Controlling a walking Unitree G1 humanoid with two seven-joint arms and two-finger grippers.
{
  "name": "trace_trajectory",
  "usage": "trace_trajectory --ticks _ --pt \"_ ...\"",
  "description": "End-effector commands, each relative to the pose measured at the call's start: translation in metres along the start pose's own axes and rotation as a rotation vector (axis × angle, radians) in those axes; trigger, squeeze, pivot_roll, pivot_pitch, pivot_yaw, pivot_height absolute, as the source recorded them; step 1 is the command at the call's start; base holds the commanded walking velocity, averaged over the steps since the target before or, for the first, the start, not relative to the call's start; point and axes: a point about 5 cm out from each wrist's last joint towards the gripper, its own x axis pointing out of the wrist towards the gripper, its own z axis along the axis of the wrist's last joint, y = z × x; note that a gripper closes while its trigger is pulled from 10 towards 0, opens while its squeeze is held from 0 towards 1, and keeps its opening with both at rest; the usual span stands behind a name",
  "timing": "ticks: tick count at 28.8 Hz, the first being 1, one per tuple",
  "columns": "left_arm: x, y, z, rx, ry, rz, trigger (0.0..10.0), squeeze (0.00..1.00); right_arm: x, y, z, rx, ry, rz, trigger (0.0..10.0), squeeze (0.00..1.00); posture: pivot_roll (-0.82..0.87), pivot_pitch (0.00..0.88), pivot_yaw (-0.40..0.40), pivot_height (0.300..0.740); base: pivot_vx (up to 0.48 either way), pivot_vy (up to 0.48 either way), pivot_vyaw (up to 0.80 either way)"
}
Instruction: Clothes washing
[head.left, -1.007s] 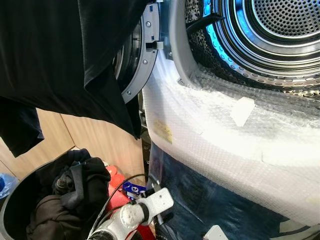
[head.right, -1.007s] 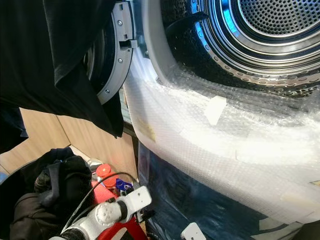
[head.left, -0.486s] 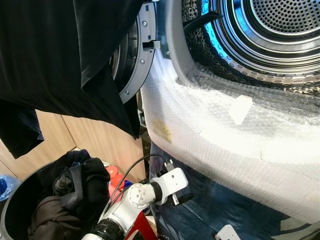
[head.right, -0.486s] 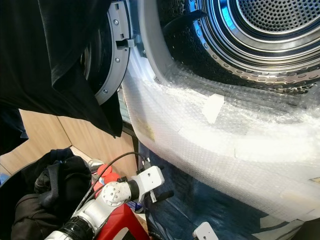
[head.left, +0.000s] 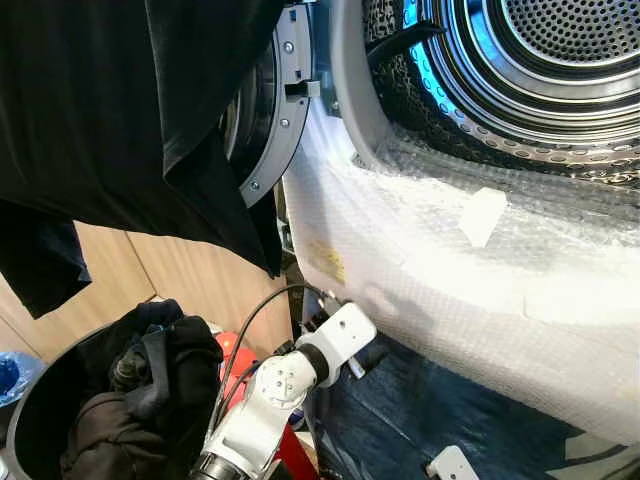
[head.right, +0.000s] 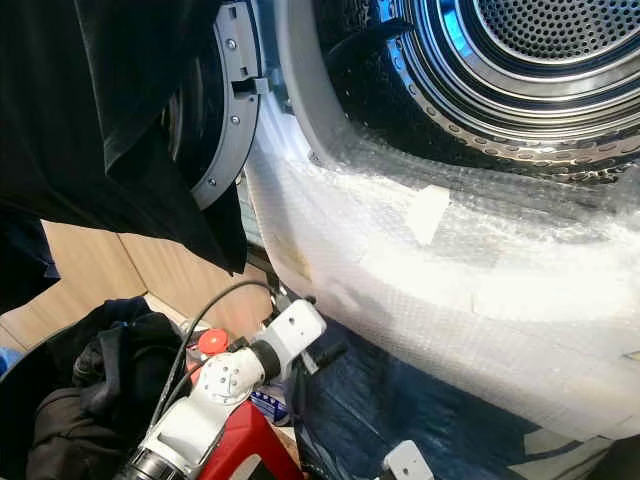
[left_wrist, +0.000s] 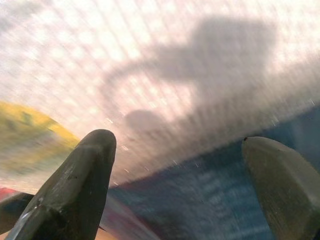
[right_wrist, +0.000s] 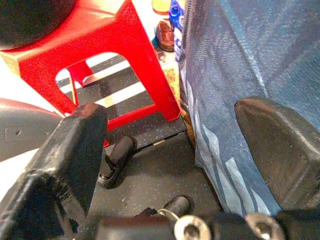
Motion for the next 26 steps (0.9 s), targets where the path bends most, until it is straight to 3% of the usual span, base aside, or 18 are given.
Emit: trace_trajectory --ticks 1,8,11,26 --pt "-0.004 0.005 0.002 0.011 0.022 0.057 10.0 0.0 0.004 0.003 0.001 -0.006 0.015 0.016 10.0 0.0 -0.04 0.0 0.06 0.74 0.0 0.0 0.0" --pt "-0.015 0.01 0.002 0.008 0.065 0.168 10.0 0.0 0.005 0.002 0.004 -0.013 0.012 0.013 10.0 0.0 -0.02 0.0 0.045 0.74 0.0 0.0 0.0" --pt "-0.028 0.022 -0.004 0.029 0.127 0.32 10.0 0.0 0.005 0.002 0.003 -0.022 0.03 0.017 10.0 0.0 -0.01 0.0 0.037 0.74 0.0 0.0 0.0" --pt "-0.065 0.046 -0.003 0.061 0.128 0.558 10.0 0.0 0.005 0.004 -0.003 -0.013 0.066 0.025 10.0 0.0 0.02 0.0 0.012 0.74 0.0 0.0 0.0"
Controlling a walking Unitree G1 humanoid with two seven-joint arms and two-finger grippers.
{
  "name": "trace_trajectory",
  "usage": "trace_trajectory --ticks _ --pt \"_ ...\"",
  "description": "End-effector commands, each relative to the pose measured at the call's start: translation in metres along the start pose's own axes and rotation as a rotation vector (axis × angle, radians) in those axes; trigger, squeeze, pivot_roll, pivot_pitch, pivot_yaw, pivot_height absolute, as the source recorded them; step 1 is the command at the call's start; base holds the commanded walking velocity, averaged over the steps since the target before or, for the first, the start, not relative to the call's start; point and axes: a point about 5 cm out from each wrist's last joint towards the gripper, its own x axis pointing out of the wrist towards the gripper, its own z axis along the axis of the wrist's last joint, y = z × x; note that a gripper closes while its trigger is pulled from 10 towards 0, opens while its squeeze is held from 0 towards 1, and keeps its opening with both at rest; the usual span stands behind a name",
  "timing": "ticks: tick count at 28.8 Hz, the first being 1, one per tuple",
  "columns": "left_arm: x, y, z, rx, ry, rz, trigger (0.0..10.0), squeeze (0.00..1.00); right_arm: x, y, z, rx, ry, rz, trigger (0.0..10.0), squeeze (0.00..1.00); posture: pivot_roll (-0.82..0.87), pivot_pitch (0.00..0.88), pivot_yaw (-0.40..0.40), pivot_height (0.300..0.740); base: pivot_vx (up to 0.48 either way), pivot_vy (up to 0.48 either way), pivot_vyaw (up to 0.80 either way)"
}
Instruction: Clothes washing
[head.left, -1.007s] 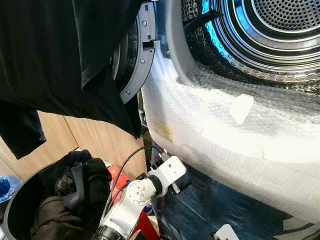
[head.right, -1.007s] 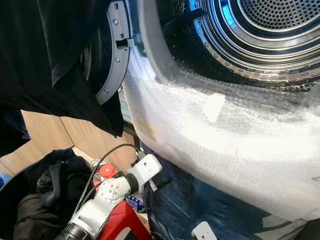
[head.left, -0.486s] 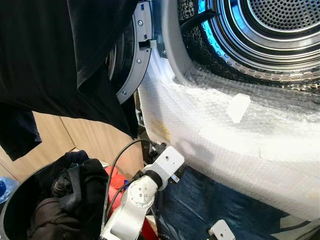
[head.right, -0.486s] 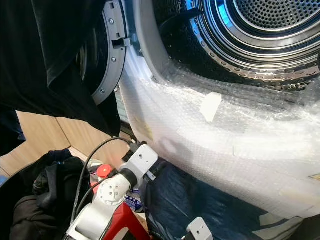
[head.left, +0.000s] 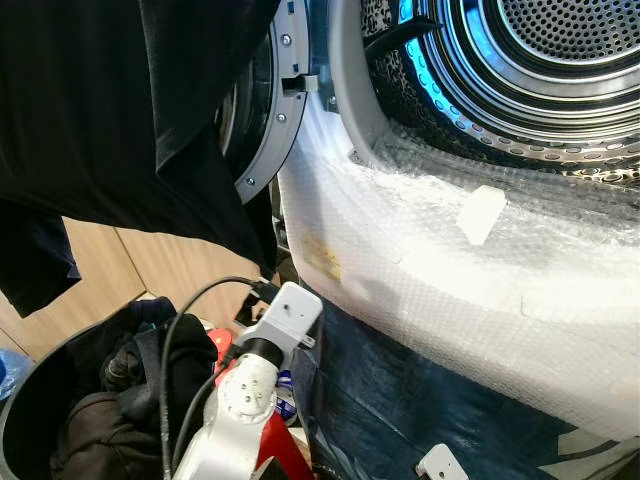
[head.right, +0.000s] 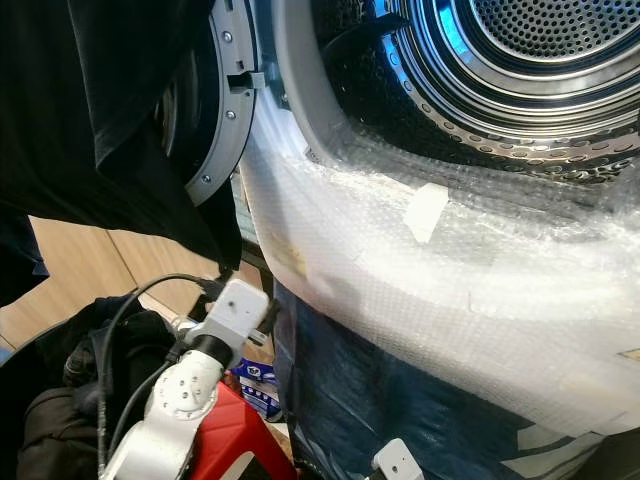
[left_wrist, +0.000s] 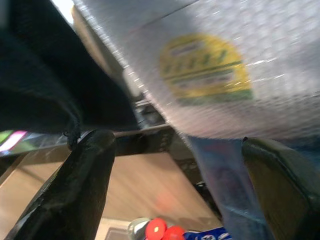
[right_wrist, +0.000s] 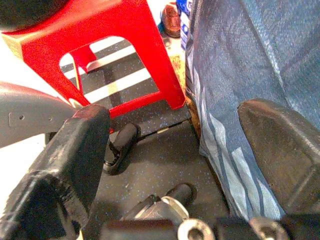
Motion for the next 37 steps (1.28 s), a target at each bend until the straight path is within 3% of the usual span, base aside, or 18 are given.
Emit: trace_trajectory --ticks 1,7,9,16,19,20,24,27,32,37 --pt "-0.005 0.013 -0.003 -0.002 0.005 0.1 10.0 0.0 0.0 0.0 -0.003 -0.003 0.022 0.004 10.0 0.0 0.03 0.0 0.008 0.74 0.0 0.0 0.0" --pt "-0.018 0.025 -0.012 -0.013 0.018 0.229 10.0 0.0 0.0 0.002 -0.004 -0.001 0.033 0.008 10.0 0.0 0.04 0.0 0.001 0.74 0.0 0.0 0.0" --pt "-0.025 0.035 -0.011 -0.031 0.008 0.331 10.0 0.0 0.002 0.003 -0.004 0.0 0.038 0.012 10.0 0.0 0.04 0.0 -0.001 0.74 0.0 0.0 0.0" --pt "-0.035 0.05 -0.004 -0.059 -0.055 0.454 10.0 0.0 0.006 0.007 -0.002 0.005 0.038 0.024 10.0 0.0 0.05 0.0 -0.01 0.74 0.0 0.0 0.0" --pt "-0.037 0.047 -0.004 -0.185 -0.077 0.404 10.0 0.0 0.007 0.009 -0.002 0.004 0.041 0.03 10.0 0.0 0.05 0.0 -0.012 0.74 0.0 0.0 0.0" --pt "-0.038 0.046 -0.004 -0.197 -0.067 0.405 10.0 1.0 0.008 0.01 -0.002 0.003 0.043 0.031 10.0 0.0 0.05 0.0 -0.012 0.74 0.0 0.0 0.0" --pt "-0.039 0.046 -0.005 -0.217 -0.063 0.423 10.0 1.0 0.008 0.01 -0.002 0.003 0.043 0.031 10.0 0.0 0.05 0.0 -0.013 0.74 0.0 0.0 0.0" --pt "-0.039 0.05 -0.006 -0.296 -0.063 0.456 10.0 1.0 0.007 0.01 -0.002 0.002 0.045 0.03 10.0 0.0 0.04 0.0 -0.016 0.74 0.0 0.0 0.0" --pt "-0.038 0.052 -0.003 -0.358 -0.059 0.475 10.0 1.0 0.007 0.009 -0.003 0.002 0.049 0.028 10.0 0.0 0.04 0.0 -0.021 0.74 0.0 0.0 0.0" --pt "-0.038 0.059 -0.005 -0.448 0.002 0.55 10.0 1.0 0.006 0.009 -0.004 0.003 0.053 0.03 10.0 0.0 0.04 0.0 -0.028 0.74 0.0 0.0 0.0"
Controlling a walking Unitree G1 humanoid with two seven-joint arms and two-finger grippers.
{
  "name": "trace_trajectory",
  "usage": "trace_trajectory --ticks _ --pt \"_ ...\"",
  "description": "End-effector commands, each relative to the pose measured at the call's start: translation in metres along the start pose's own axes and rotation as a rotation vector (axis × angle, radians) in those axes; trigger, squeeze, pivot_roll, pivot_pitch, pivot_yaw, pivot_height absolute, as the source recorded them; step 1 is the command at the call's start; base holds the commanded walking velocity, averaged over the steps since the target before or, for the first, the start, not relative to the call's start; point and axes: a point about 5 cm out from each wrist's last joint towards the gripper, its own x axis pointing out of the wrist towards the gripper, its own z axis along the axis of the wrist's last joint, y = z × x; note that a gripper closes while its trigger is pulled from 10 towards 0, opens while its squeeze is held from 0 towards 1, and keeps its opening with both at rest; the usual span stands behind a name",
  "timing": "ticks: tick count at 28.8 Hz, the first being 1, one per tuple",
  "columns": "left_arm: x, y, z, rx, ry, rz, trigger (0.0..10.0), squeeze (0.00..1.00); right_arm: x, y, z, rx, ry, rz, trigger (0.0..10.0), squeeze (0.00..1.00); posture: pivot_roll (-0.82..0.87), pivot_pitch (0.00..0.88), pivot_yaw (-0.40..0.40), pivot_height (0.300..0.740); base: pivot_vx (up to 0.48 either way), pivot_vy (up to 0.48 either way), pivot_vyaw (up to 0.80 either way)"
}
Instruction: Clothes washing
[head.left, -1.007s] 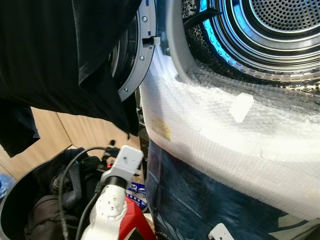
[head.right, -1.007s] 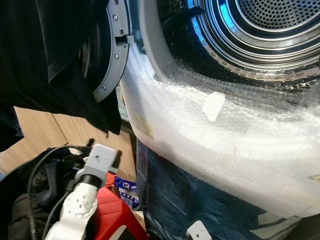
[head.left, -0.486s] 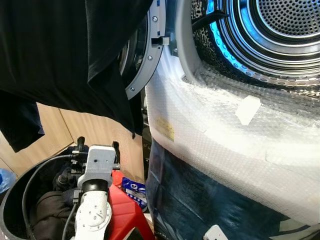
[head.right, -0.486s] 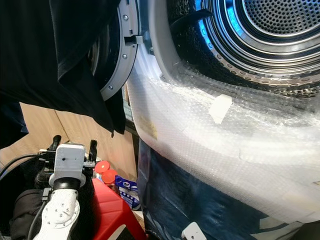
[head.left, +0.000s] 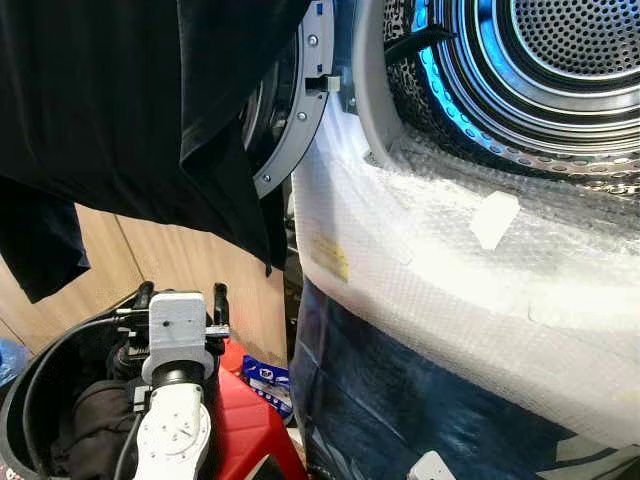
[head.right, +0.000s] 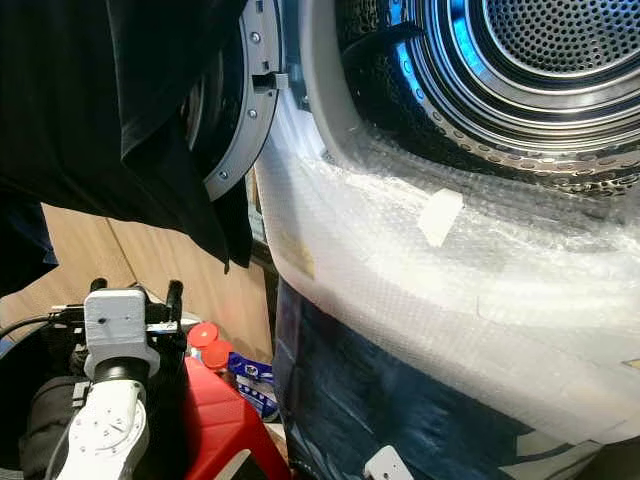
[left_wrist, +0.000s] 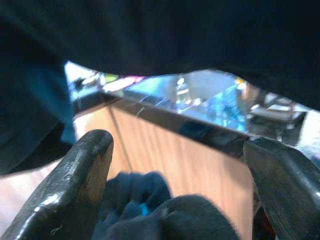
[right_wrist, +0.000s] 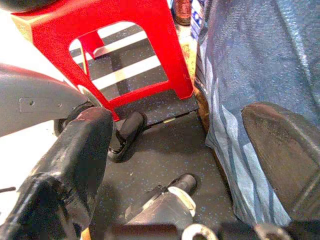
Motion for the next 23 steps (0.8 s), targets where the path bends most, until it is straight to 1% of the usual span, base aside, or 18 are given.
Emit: trace_trajectory --ticks 1,3,9,10,11,12,13,14,15,16,17,19,23 --pt "0.001 -0.008 0.012 -0.168 0.022 0.079 10.0 1.0 0.0 -0.002 0.001 -0.008 0.008 0.002 10.0 0.0 0.04 0.0 -0.03 0.74 0.0 0.0 0.0" --pt "0.001 -0.006 0.012 -0.184 0.024 0.097 10.0 1.0 0.0 -0.002 0.001 -0.009 0.01 0.002 10.0 0.0 0.04 0.0 -0.033 0.74 0.0 0.0 0.0" --pt "-0.005 -0.002 0.006 -0.204 0.079 0.143 10.0 1.0 -0.003 -0.006 0.001 -0.015 0.018 -0.002 10.0 0.0 0.04 0.0 -0.036 0.74 0.0 0.0 0.0" --pt "-0.006 -0.003 0.003 -0.235 0.117 0.146 10.0 0.94 -0.003 -0.006 0.001 -0.016 0.02 -0.002 10.0 0.0 0.05 0.0 -0.038 0.74 0.0 0.0 0.0" --pt "-0.006 -0.004 0.002 -0.251 0.129 0.143 10.0 0.94 -0.003 -0.006 0.001 -0.016 0.021 -0.002 10.0 0.0 0.05 0.0 -0.038 0.74 0.0 0.0 0.0" --pt "-0.006 -0.005 0.002 -0.264 0.132 0.134 10.0 0.52 -0.003 -0.007 0.001 -0.016 0.022 -0.003 10.0 0.0 0.04 0.0 -0.038 0.74 0.0 0.0 0.0" --pt "-0.006 -0.007 0.002 -0.284 0.137 0.121 10.0 0.39 -0.003 -0.006 0.001 -0.017 0.023 -0.003 10.0 0.0 0.04 0.0 -0.038 0.74 0.0 0.0 0.0" --pt "-0.006 -0.01 0.002 -0.302 0.144 0.099 10.0 0.21 -0.003 -0.006 0.001 -0.015 0.023 -0.002 10.0 0.0 0.04 0.0 -0.04 0.74 0.0 0.0 0.0" --pt "-0.006 -0.012 0.003 -0.314 0.149 0.083 10.0 0.21 -0.003 -0.006 0.001 -0.014 0.023 -0.002 10.0 0.0 0.04 0.0 -0.04 0.74 0.0 0.0 0.0" --pt "-0.007 -0.017 0.001 -0.343 0.179 0.056 10.0 0.08 -0.002 -0.005 0.0 -0.014 0.023 0.001 10.0 0.0 0.04 0.0 -0.04 0.74 0.0 0.0 0.0" --pt "-0.007 -0.019 0.0 -0.362 0.195 0.055 10.0 0.0 -0.002 -0.004 0.0 -0.013 0.024 0.003 10.0 0.0 0.04 0.0 -0.041 0.74 0.0 0.0 0.0" --pt "-0.008 -0.02 -0.001 -0.385 0.216 0.055 10.0 0.0 -0.002 -0.004 0.0 -0.011 0.025 0.004 10.0 0.0 0.04 0.0 -0.041 0.74 0.0 0.0 0.0" --pt "-0.008 -0.026 -0.001 -0.422 0.236 0.007 10.0 0.0 -0.002 -0.004 -0.002 -0.009 0.027 0.004 10.0 0.0 0.03 0.0 -0.039 0.74 0.0 0.0 0.0"
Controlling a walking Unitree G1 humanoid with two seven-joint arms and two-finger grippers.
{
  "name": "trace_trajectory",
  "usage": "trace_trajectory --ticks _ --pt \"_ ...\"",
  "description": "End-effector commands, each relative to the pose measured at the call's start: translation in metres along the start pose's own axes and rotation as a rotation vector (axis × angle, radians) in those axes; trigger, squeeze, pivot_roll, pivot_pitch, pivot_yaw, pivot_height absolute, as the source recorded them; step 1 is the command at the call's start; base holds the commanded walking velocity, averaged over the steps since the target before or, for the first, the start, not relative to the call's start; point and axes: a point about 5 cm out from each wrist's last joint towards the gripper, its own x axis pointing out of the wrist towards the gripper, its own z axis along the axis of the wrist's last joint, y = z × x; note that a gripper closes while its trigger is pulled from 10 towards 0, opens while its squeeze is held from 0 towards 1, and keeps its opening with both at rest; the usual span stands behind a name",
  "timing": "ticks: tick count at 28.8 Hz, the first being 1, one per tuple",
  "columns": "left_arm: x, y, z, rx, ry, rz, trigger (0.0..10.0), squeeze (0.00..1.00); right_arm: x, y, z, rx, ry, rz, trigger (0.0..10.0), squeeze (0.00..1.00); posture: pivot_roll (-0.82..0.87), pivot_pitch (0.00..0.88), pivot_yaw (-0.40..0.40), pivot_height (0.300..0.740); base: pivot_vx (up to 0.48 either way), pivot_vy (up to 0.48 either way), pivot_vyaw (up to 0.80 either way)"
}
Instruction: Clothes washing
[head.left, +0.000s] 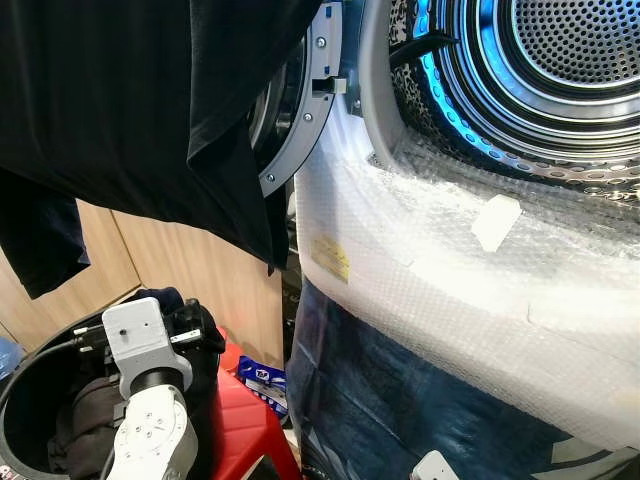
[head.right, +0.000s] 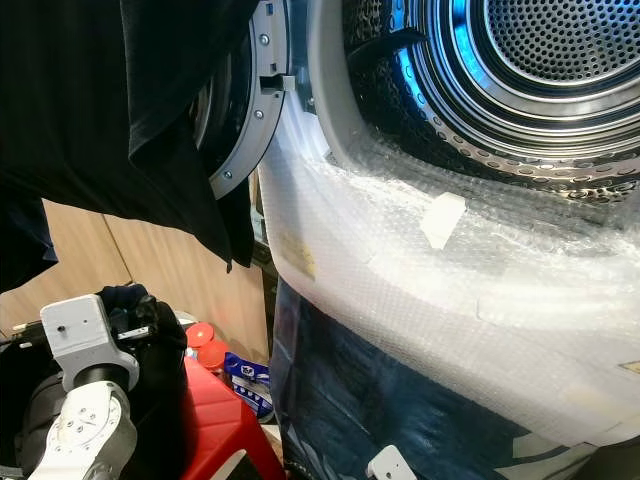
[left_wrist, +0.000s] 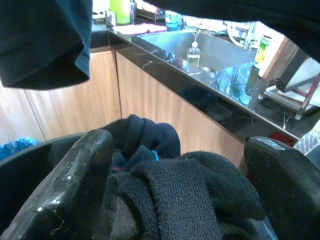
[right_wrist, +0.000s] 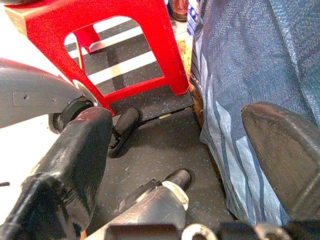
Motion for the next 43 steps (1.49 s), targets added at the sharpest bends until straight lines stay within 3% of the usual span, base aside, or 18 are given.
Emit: trace_trajectory --ticks 1,16,17,18,19,20,43 --pt "-0.008 -0.033 0.001 -0.197 0.056 -0.043 10.0 0.0 0.0 0.0 -0.001 -0.003 0.016 0.003 10.0 0.0 0.03 0.0 -0.039 0.74 0.0 0.0 0.0" --pt "-0.011 -0.032 -0.01 -0.369 0.169 -0.01 10.0 0.0 -0.004 -0.004 -0.004 -0.006 0.026 -0.006 10.0 0.0 0.03 0.0 -0.05 0.74 0.0 0.0 0.0" --pt "-0.011 -0.032 -0.01 -0.379 0.173 -0.009 5.8 0.0 -0.004 -0.005 -0.004 -0.008 0.026 -0.006 10.0 0.0 0.03 0.0 -0.051 0.74 0.0 0.0 0.0" --pt "-0.011 -0.032 -0.01 -0.38 0.175 -0.007 4.0 0.0 -0.005 -0.005 -0.004 -0.009 0.027 -0.007 10.0 0.0 0.03 0.0 -0.052 0.74 0.0 0.0 0.0" --pt "-0.012 -0.031 -0.012 -0.384 0.185 0.0 1.5 0.0 -0.005 -0.006 -0.003 -0.009 0.026 -0.008 10.0 0.0 0.03 0.0 -0.053 0.74 0.0 0.0 0.0" --pt "-0.012 -0.03 -0.013 -0.387 0.187 0.003 0.3 0.0 -0.005 -0.006 -0.003 -0.009 0.026 -0.008 10.0 0.0 0.03 0.0 -0.053 0.74 0.0 0.0 0.0" --pt "-0.012 -0.032 -0.016 -0.42 0.219 -0.018 0.0 0.0 -0.005 -0.006 -0.005 -0.015 0.031 -0.007 10.0 0.0 0.03 0.0 -0.054 0.74 0.0 0.0 0.0"
